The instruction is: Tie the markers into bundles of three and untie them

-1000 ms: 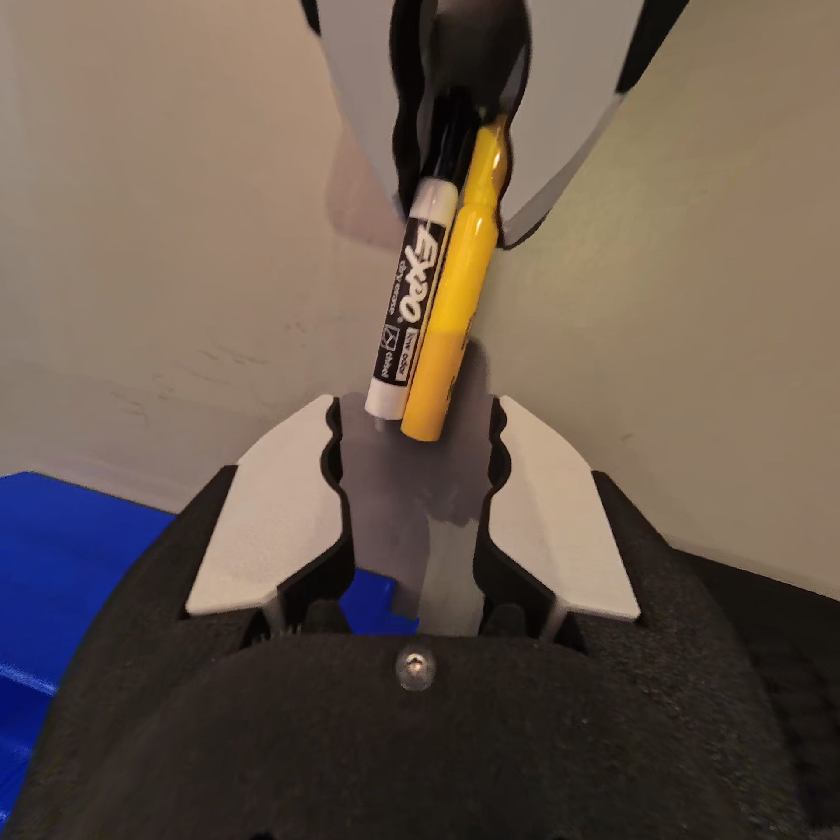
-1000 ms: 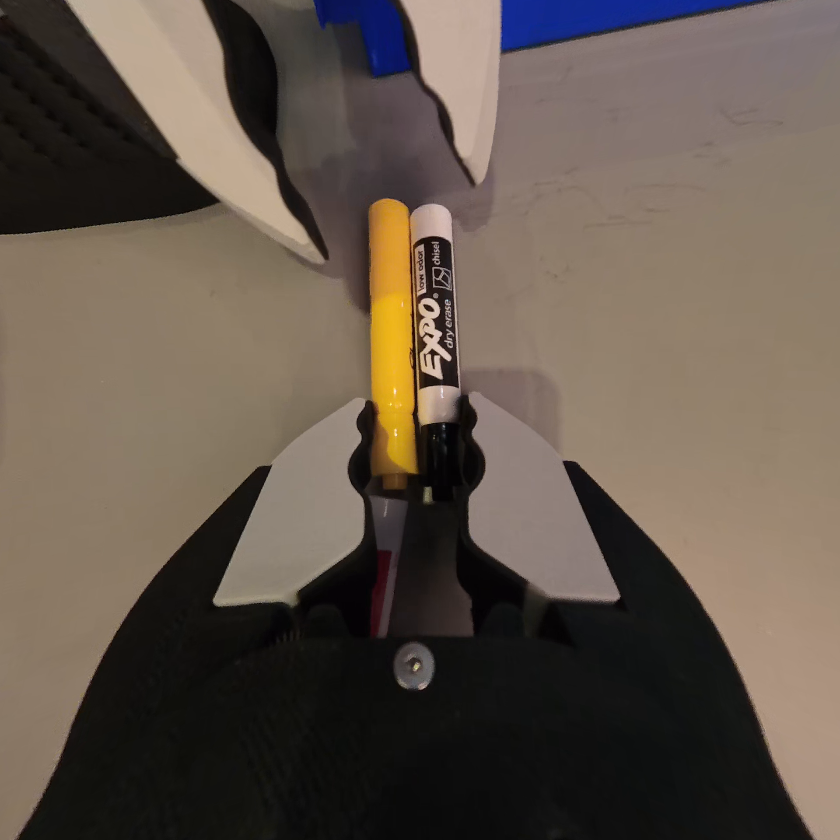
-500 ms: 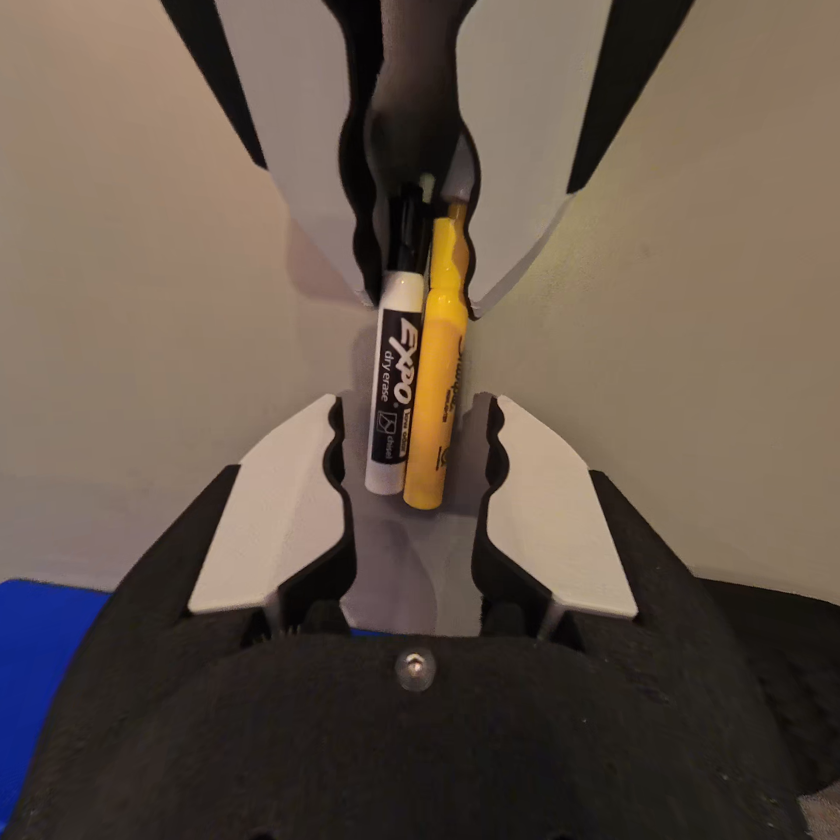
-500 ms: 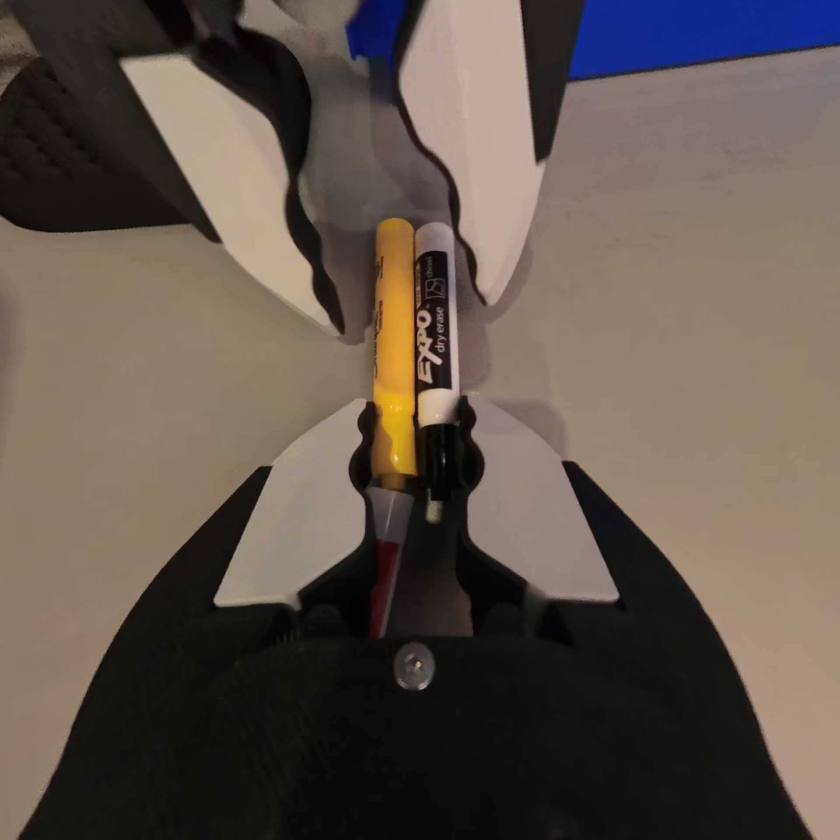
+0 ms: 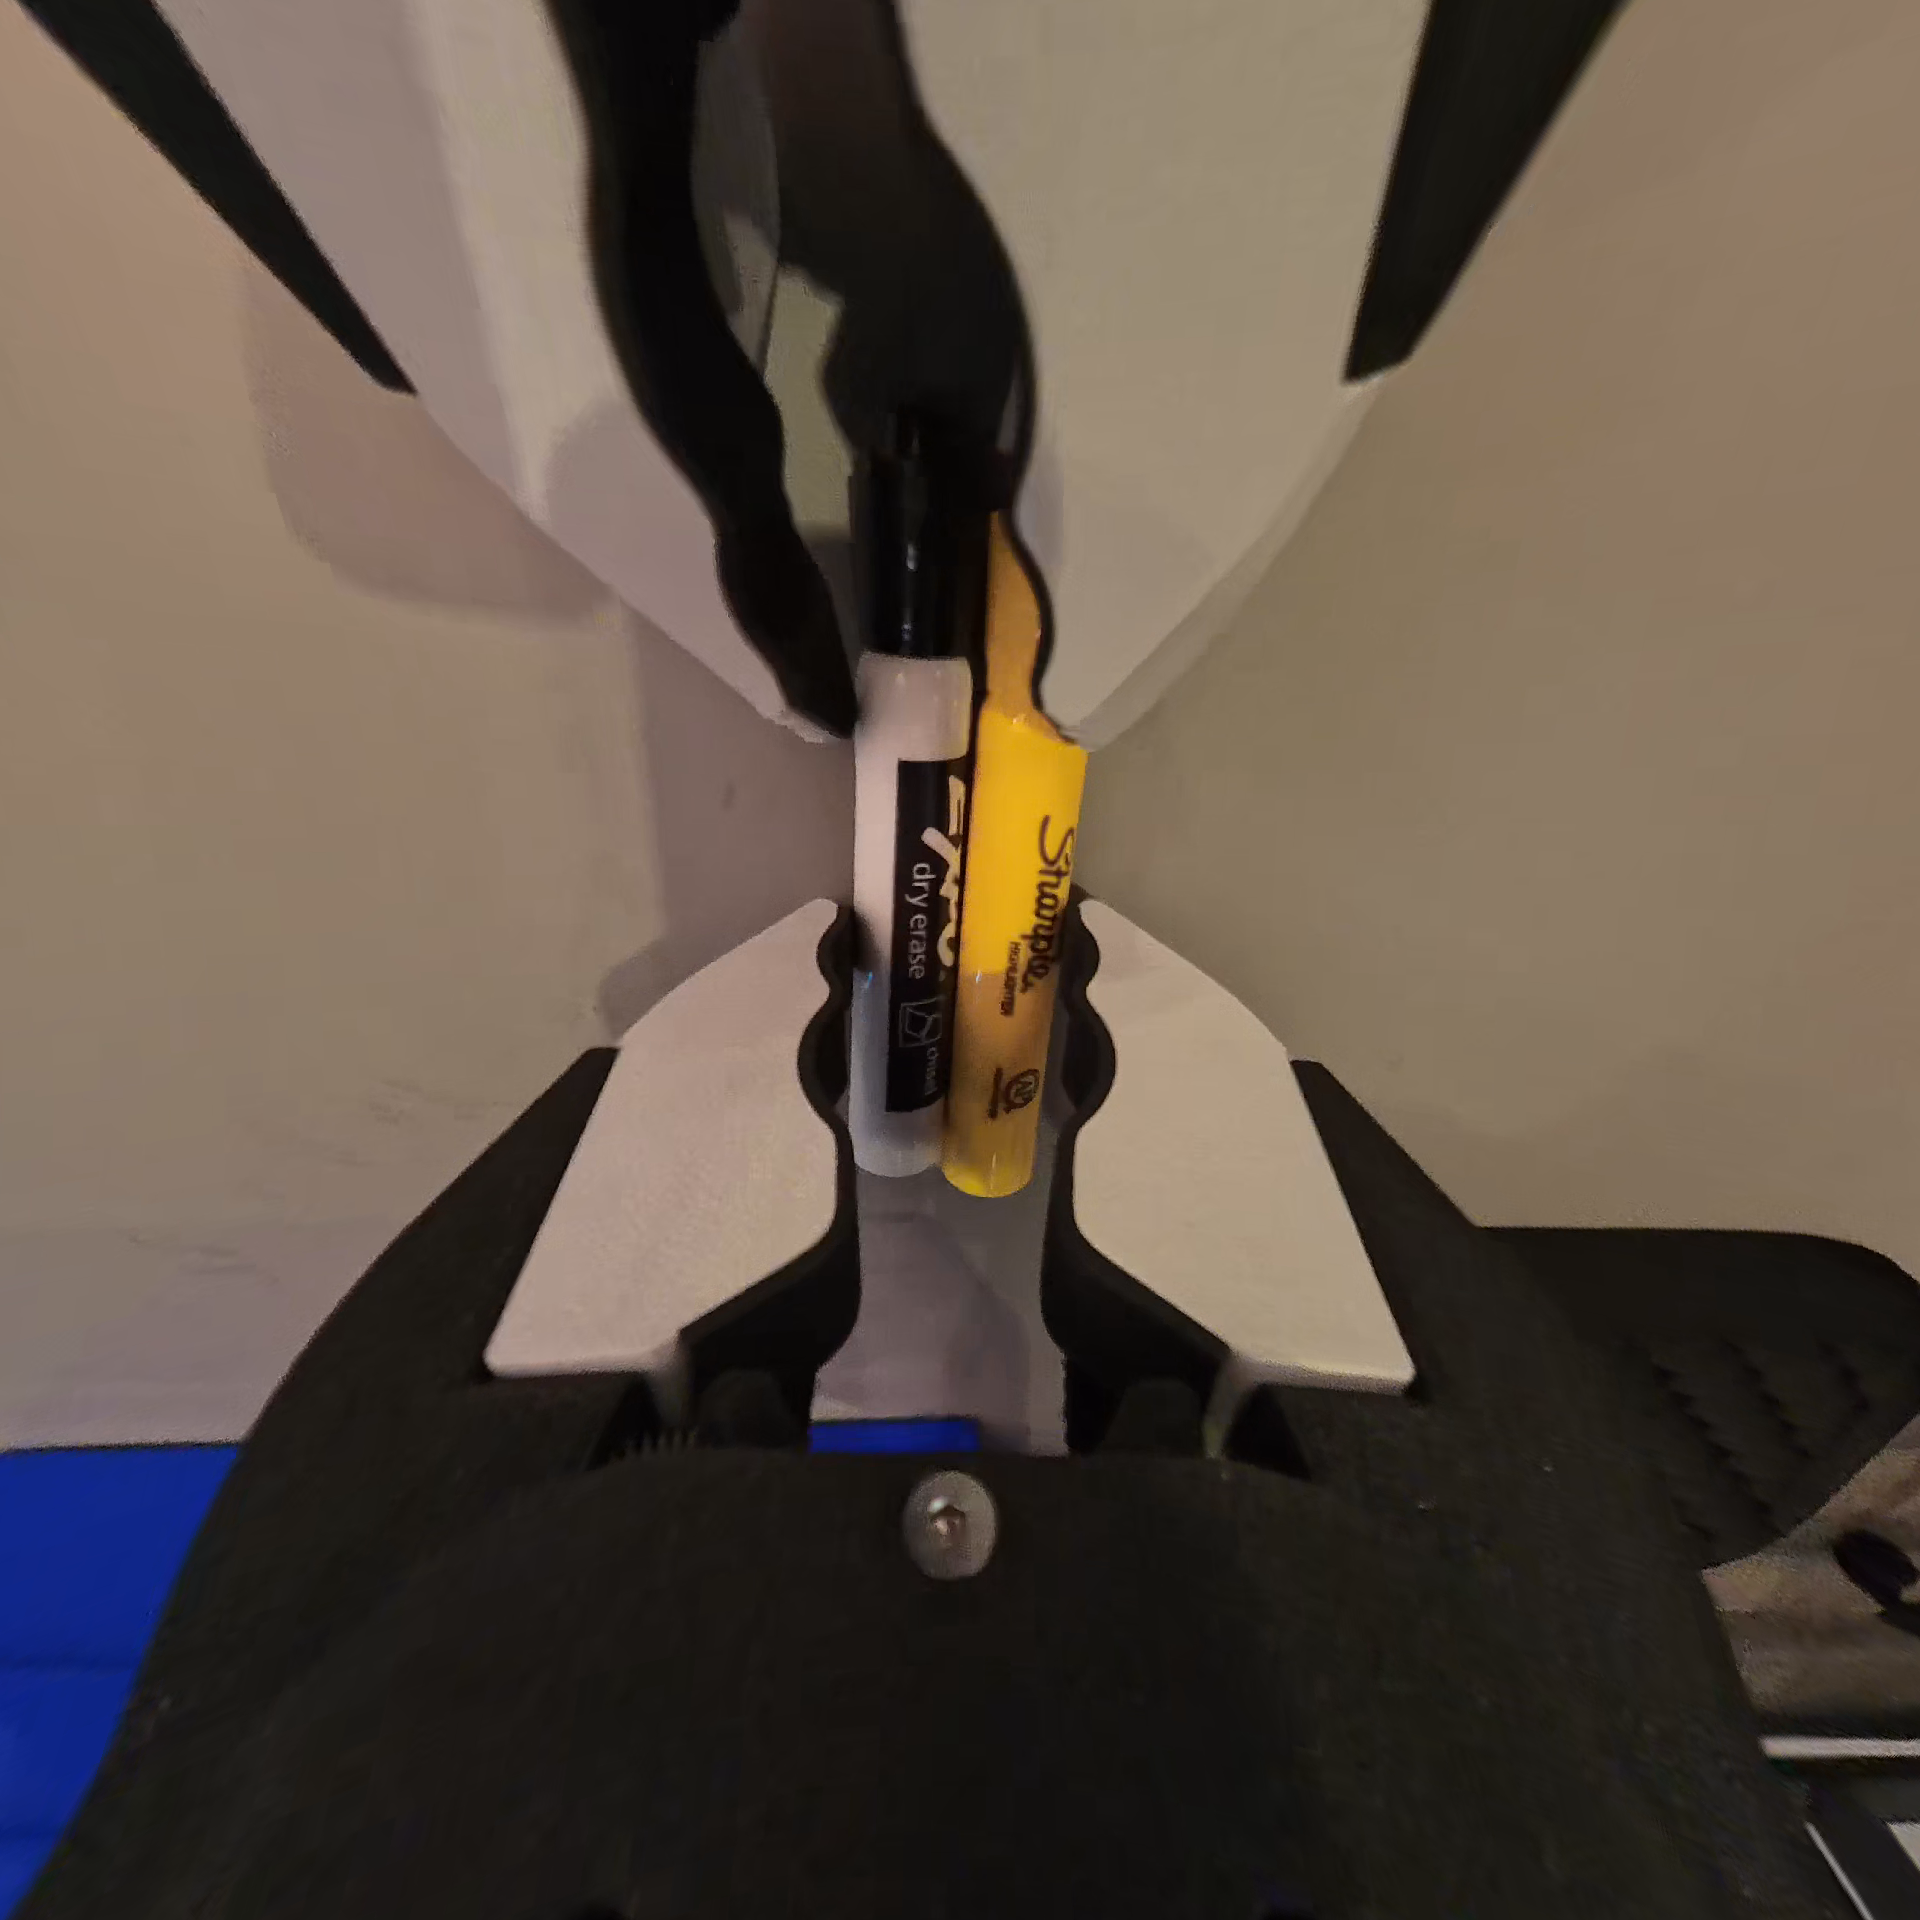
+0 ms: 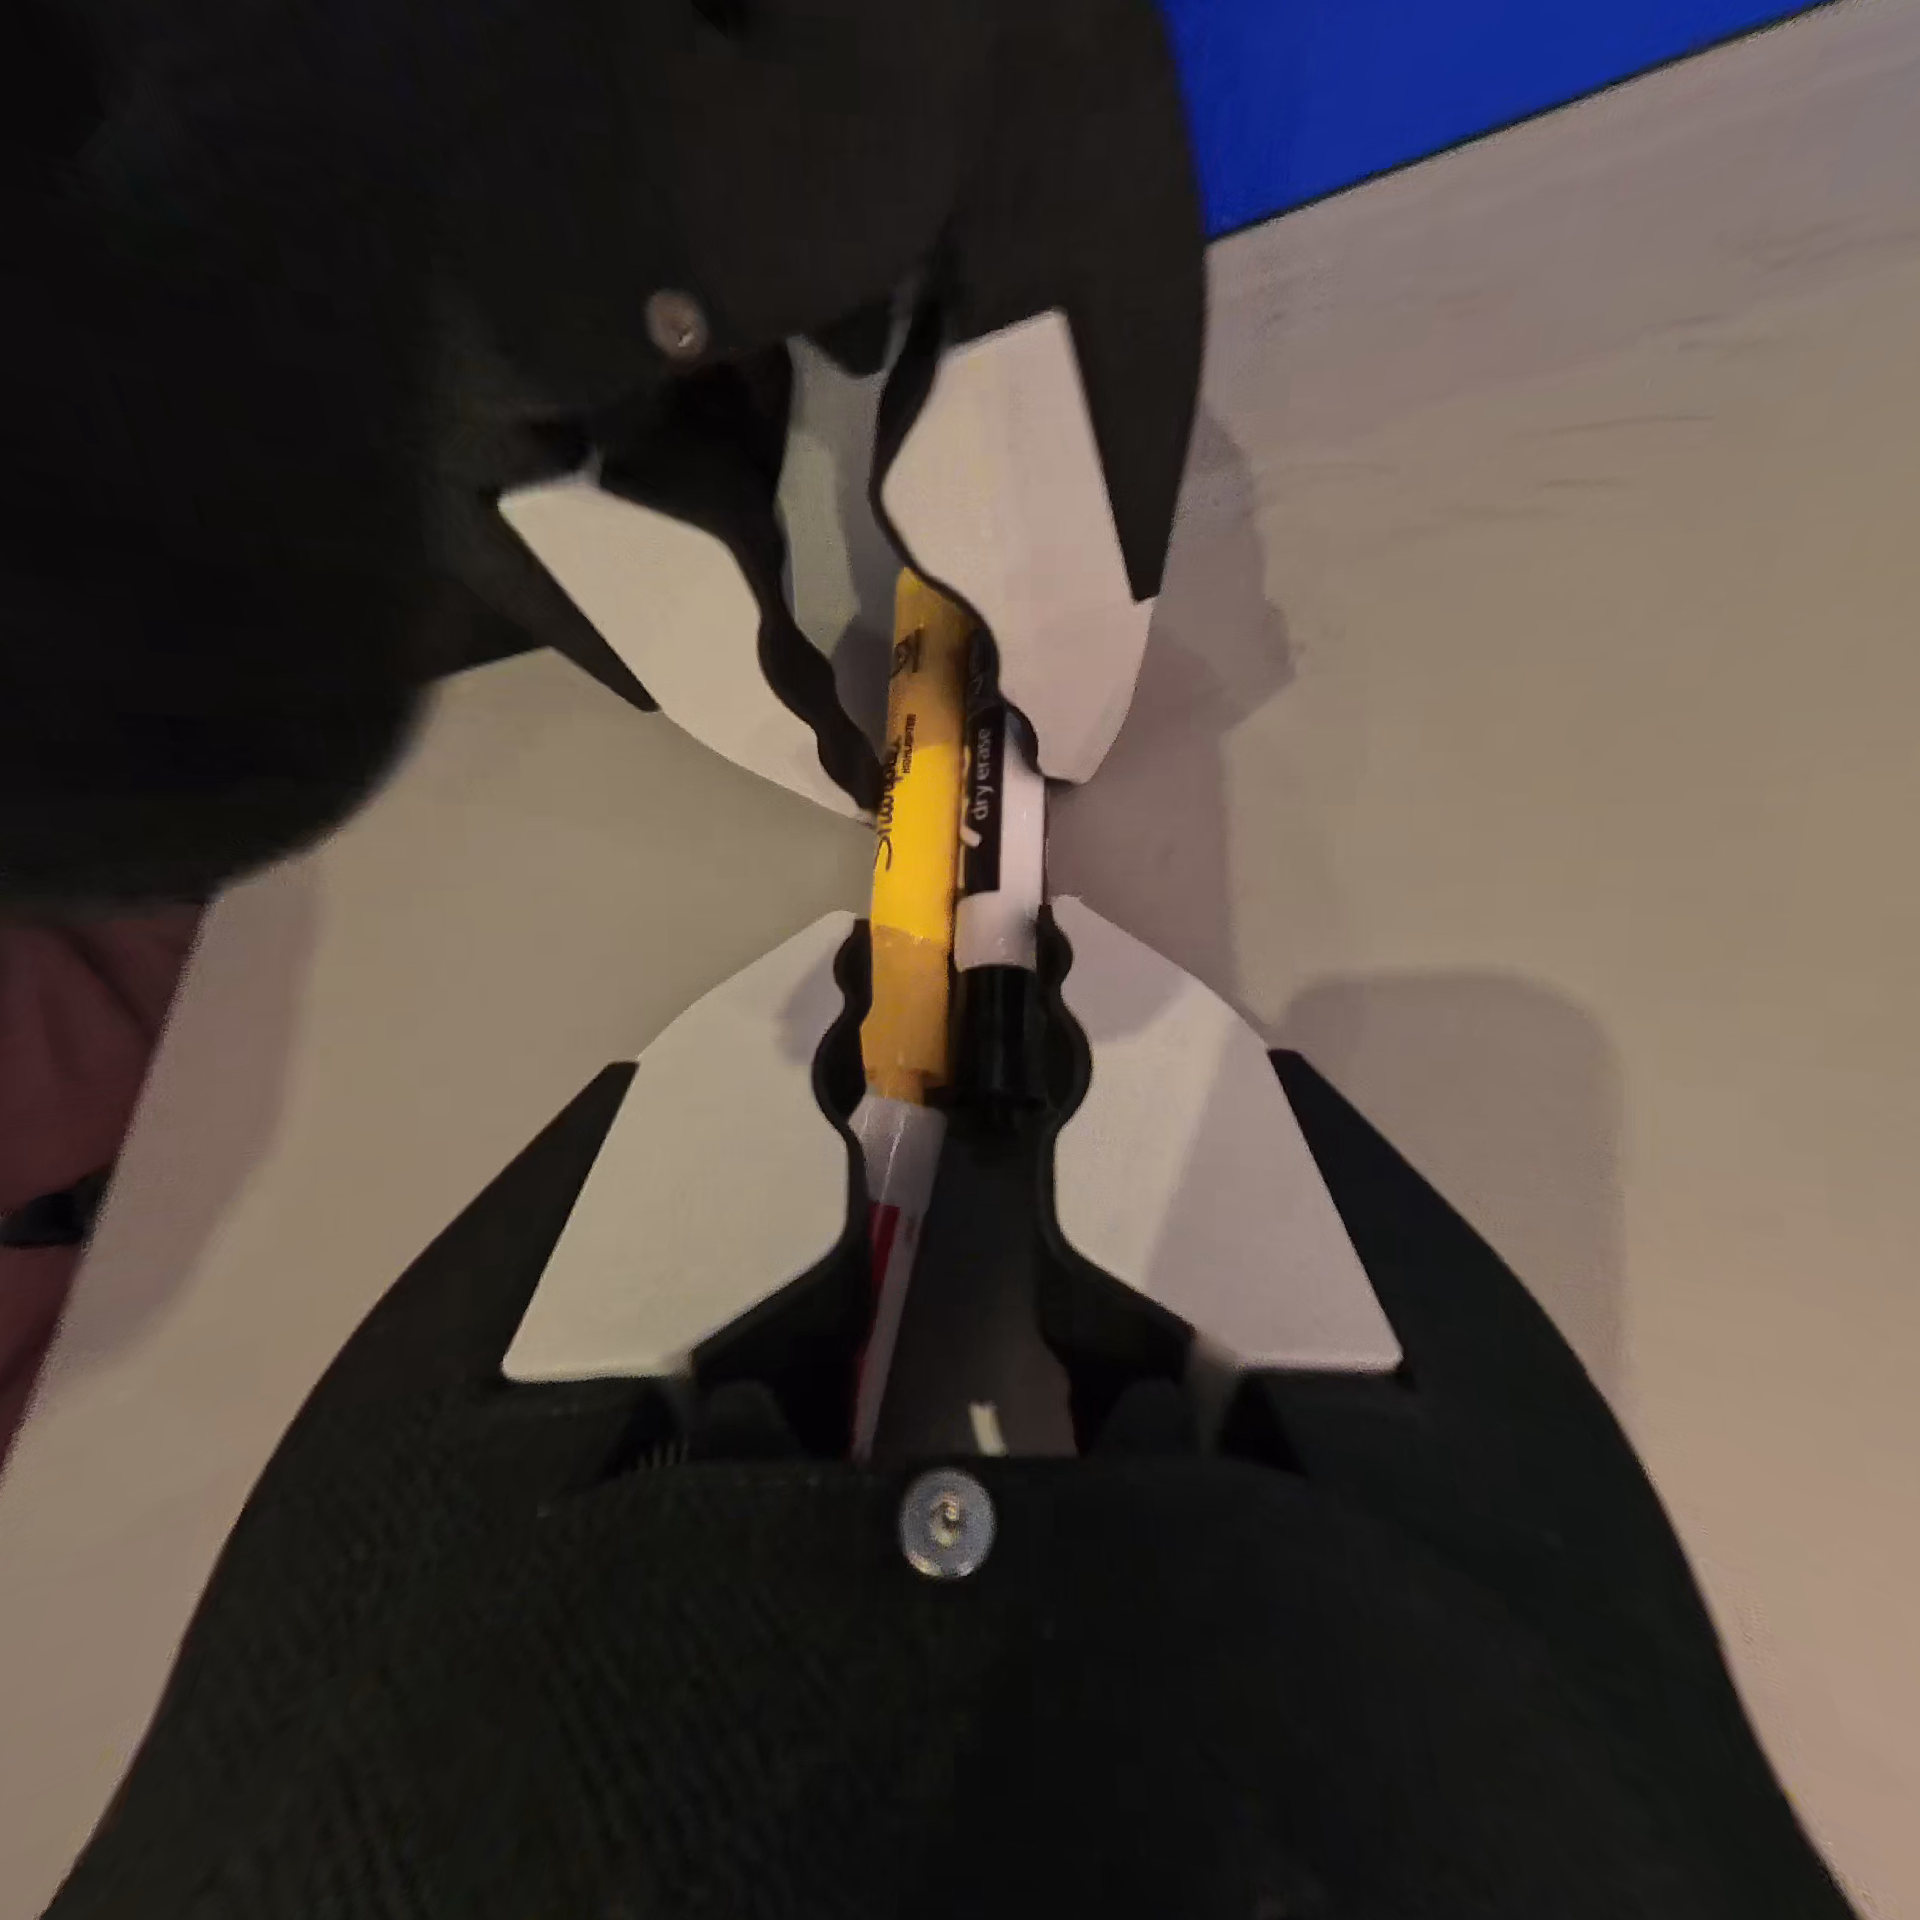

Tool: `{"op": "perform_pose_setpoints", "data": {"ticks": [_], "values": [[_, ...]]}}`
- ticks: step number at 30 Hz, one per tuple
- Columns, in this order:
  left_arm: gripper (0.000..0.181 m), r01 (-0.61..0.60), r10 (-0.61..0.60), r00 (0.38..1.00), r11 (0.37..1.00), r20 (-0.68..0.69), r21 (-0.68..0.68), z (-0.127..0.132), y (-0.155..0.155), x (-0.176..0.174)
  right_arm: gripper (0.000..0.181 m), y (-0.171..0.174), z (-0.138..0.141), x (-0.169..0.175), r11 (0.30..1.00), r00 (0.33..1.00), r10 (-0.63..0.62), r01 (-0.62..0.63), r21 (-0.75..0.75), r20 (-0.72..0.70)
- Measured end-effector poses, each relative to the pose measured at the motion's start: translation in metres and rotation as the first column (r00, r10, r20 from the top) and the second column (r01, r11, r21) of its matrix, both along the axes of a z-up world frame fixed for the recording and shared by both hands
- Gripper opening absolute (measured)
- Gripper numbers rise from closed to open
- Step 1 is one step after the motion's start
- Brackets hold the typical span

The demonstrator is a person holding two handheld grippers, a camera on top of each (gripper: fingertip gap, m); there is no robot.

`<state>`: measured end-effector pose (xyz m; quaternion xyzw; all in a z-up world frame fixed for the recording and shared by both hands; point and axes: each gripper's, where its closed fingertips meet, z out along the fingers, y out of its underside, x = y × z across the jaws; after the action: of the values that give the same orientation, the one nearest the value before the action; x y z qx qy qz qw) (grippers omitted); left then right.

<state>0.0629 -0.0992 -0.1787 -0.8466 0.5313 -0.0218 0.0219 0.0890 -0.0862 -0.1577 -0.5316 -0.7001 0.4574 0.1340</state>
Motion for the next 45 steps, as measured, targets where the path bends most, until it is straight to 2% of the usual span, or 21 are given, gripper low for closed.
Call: {"op": "perform_pose_setpoints", "data": {"ticks": [2,5,8,10,16,18,20,22,25,29,33,39,45], "values": [[0.038,0.018,-0.018,1.000,1.000,-0.006,0.022,0.000,-0.002,0.003,0.027,0.001,0.002,0.004,0.995,0.999,0.019,-0.015,-0.099,0.042],[0.038,-0.021,0.019,0.998,0.999,0.053,0.043,0.000,-0.003,0.006,0.024,0.002,0.004,0.007,0.968,0.991,0.049,-0.015,-0.251,0.128],[0.038,-0.038,0.033,0.996,0.998,0.084,0.058,0.000,-0.003,0.007,0.022,0.003,0.004,0.006,0.944,0.973,0.074,0.002,-0.331,0.218],[0.039,-0.041,0.036,0.996,0.998,0.082,0.057,0.000,-0.003,0.006,0.012,0.006,0.000,0.005,0.949,0.961,0.067,0.022,-0.314,0.270],[0.038,-0.011,0.011,1.000,1.000,-0.001,0.012,0.000,-0.003,0.006,0.024,0.003,0.001,0.011,0.969,0.960,0.098,-0.032,-0.245,0.263],[0.038,-0.001,0.001,1.000,1.000,-0.004,0.013,-0.001,-0.003,0.006,0.031,0.011,-0.004,0.016,0.990,0.961,0.075,-0.040,-0.135,0.266],[0.038,-0.002,0.002,1.000,1.000,0.001,0.020,-0.001,-0.003,0.006,0.031,0.017,-0.006,0.019,0.998,0.973,0.062,-0.058,-0.028,0.224],[0.038,-0.016,0.016,1.000,1.000,0.015,0.026,-0.001,-0.003,0.007,0.028,0.014,-0.006,0.023,0.996,0.976,0.089,-0.092,0.010,0.197],[0.038,-0.029,0.029,0.999,0.999,0.017,0.029,-0.001,-0.004,0.006,0.028,0.016,-0.008,0.022,0.996,0.979,0.066,-0.077,0.047,0.193],[0.038,-0.039,0.038,0.999,0.998,0.018,0.040,0.000,-0.005,0.007,0.026,0.014,-0.009,0.023,0.998,0.977,0.061,-0.056,-0.032,0.206],[0.037,-0.035,0.033,0.999,0.993,0.022,0.113,0.001,-0.003,0.008,0.025,0.012,-0.007,0.024,0.992,0.969,0.070,-0.043,-0.119,0.238],[0.037,-0.018,0.008,0.999,0.943,0.034,0.333,0.005,0.007,0.016,0.030,0.005,-0.007,0.017,0.982,0.949,0.104,-0.051,-0.183,0.298],[0.038,-0.037,0.027,0.999,0.938,0.034,0.345,0.006,0.007,0.015,0.029,-0.001,-0.007,0.015,0.962,0.926,0.125,-0.024,-0.273,0.356]]}}
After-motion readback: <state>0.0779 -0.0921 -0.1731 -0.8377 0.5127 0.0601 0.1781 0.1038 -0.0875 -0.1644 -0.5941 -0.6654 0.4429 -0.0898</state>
